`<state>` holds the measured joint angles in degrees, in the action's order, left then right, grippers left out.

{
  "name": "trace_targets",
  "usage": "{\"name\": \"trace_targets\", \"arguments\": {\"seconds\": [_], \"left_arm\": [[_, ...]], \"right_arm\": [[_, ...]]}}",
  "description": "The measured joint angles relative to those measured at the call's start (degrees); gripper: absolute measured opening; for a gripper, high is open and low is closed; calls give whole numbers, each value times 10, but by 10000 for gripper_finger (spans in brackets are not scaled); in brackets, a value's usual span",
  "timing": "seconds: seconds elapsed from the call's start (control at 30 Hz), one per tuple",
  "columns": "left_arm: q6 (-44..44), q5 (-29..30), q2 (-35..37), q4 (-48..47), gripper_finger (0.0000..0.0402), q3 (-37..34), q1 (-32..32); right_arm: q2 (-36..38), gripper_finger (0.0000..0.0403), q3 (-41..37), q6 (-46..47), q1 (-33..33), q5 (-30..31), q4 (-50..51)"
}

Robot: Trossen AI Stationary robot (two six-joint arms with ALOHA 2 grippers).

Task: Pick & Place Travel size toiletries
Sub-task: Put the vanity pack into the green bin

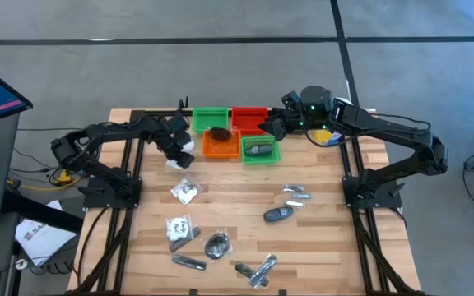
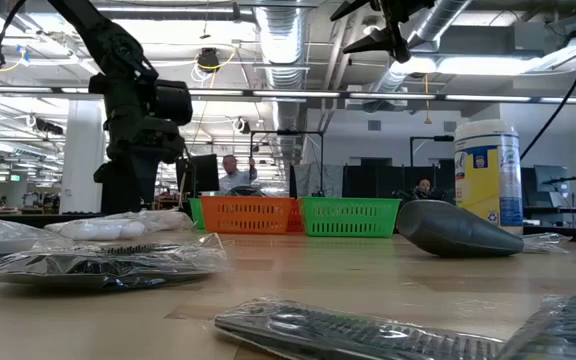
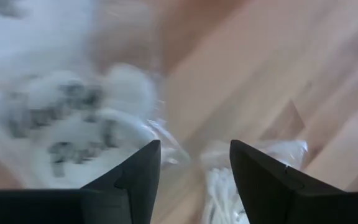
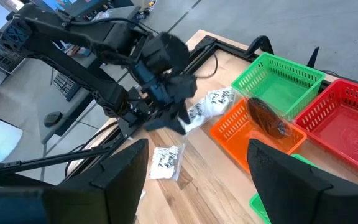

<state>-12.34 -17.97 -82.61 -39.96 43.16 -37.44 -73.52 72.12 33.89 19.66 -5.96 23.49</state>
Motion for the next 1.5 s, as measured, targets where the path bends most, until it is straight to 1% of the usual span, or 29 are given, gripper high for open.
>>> {"name": "trace_targets", "arguments": {"seconds": [0.13, 0.23, 0.37, 0.47, 0.57, 0.63, 0.67, 0.8, 0.97, 1.13, 1.27, 1.5], "left_arm": [[-15, 27, 13, -2, 175, 0, 24], [-54, 81, 40, -2, 166, 0, 25], [-144, 166, 85, -1, 147, 0, 19], [-177, 219, 101, -4, 115, 0, 19], [-181, 247, 97, -17, 62, 0, 9], [-179, 248, 82, -18, 21, 0, -4], [-176, 249, 72, -19, 11, 0, -10], [-156, 253, 24, -19, 5, 0, -27], [-119, 255, -25, -8, 1, 0, -21], [-60, 223, -51, 21, 0, 0, 16], [-31, 196, -60, 58, 0, 1, 59], [-31, 143, -61, 107, 0, 1, 135]], "right_arm": [[0, 265, 0, 0, 0, 0, 0], [0, 265, 0, 0, -1, 0, 1], [0, 265, 0, 0, -1, 0, 1], [0, 265, 0, 0, -1, 0, 1], [0, 265, 0, 0, -1, 0, 1], [0, 265, 0, 0, -1, 0, 0], [0, 265, 0, 0, -1, 0, 0], [0, 265, 0, 0, -1, 0, 0], [0, 265, 0, 2, -6, 0, 1], [0, 265, 0, 2, -16, 0, 1], [0, 265, 0, 2, -17, 0, 1], [0, 265, 0, 2, -17, 0, 1]]}}
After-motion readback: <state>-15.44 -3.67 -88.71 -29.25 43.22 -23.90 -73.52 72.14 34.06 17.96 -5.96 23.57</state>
